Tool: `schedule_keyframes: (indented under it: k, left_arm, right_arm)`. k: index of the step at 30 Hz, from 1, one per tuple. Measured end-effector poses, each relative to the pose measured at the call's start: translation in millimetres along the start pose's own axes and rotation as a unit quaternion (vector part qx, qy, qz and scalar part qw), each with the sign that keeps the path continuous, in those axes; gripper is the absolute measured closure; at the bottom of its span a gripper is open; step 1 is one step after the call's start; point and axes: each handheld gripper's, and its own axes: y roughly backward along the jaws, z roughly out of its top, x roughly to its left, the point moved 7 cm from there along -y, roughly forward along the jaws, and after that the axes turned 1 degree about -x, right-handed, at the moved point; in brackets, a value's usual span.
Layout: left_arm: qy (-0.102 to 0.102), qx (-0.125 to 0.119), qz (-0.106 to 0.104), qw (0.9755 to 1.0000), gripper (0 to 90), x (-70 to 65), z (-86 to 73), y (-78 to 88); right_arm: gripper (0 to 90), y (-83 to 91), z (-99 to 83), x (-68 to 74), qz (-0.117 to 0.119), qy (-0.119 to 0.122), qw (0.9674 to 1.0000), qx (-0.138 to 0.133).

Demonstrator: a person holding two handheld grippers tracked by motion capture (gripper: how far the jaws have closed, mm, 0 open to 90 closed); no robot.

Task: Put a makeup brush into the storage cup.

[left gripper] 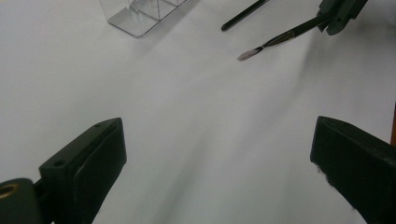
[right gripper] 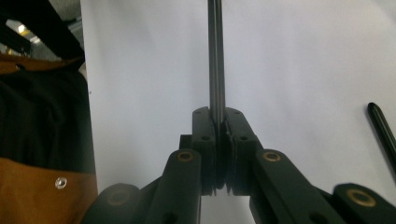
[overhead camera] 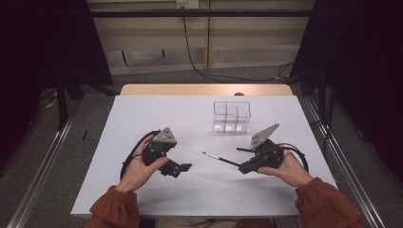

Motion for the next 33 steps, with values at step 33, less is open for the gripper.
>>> schedule_keyframes:
  k: [33]
  left_arm:
    - [0.004, -0.007, 0.015, 0.9998, 3.8, 3.0, -7.6, -2.2]
  right_arm:
    - [84.0, -5.0, 12.7, 3.4, -0.011, -0.003, 0.9884, -0.152]
